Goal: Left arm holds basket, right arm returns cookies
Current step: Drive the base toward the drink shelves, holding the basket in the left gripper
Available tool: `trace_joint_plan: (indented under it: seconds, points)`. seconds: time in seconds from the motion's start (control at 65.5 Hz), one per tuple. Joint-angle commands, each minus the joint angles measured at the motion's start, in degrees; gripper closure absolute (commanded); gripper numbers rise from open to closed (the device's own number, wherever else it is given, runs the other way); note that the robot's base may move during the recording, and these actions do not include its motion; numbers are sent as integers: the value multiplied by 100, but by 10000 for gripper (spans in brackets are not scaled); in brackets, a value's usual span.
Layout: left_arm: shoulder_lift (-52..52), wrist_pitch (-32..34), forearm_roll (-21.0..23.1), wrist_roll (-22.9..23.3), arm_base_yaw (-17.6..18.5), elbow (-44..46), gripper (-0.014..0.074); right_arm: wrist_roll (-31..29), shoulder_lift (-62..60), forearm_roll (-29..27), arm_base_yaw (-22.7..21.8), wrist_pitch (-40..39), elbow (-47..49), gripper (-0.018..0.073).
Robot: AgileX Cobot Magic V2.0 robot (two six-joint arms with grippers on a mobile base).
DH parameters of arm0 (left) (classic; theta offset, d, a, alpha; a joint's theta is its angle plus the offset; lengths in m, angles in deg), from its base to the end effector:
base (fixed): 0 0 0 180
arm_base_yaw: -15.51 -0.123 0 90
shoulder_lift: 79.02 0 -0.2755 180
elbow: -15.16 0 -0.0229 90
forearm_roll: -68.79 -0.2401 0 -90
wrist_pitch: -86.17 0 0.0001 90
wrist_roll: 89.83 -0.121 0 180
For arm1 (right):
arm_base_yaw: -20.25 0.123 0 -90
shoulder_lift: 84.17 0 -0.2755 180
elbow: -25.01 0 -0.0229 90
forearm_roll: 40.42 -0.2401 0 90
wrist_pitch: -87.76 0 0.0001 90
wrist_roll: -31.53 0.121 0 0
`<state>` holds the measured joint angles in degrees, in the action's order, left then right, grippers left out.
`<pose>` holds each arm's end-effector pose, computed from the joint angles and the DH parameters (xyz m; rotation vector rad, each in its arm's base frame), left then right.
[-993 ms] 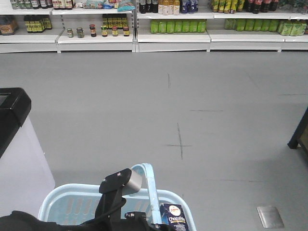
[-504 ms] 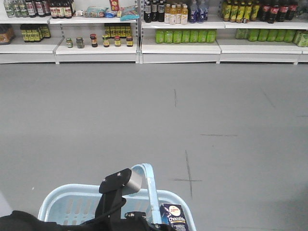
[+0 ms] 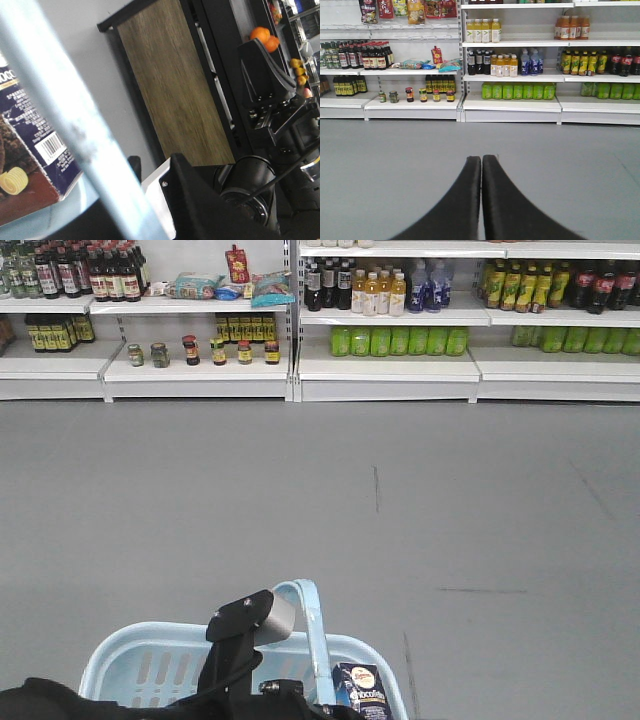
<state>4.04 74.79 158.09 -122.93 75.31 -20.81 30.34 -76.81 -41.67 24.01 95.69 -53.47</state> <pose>0.1258 -0.2638 0.2422 0.2165 2.4003 -1.3247 0.0851 0.0060 0.1905 -0.0553 1.6359 0.0534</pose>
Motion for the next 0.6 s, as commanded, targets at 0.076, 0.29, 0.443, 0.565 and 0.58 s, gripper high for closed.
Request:
trace_joint_plan:
  seconds: [0.076, 0.29, 0.443, 0.565, 0.58]
  points:
    - [-183, 0, 58, -51, 14, 181, 603, -35, -96, 5, 0, -395, -25, 570]
    - [-183, 9, 58, -51, 14, 181, 603, -35, -96, 5, 0, -395, -25, 570]
    - [-183, 30, 58, -51, 8, 181, 603, -35, -96, 5, 0, -395, -25, 570]
    - [-183, 28, 58, -51, 8, 181, 603, -35, -96, 5, 2, -395, -25, 570]
    - [-183, 28, 58, -51, 8, 181, 603, -35, -96, 5, 2, -395, -25, 570]
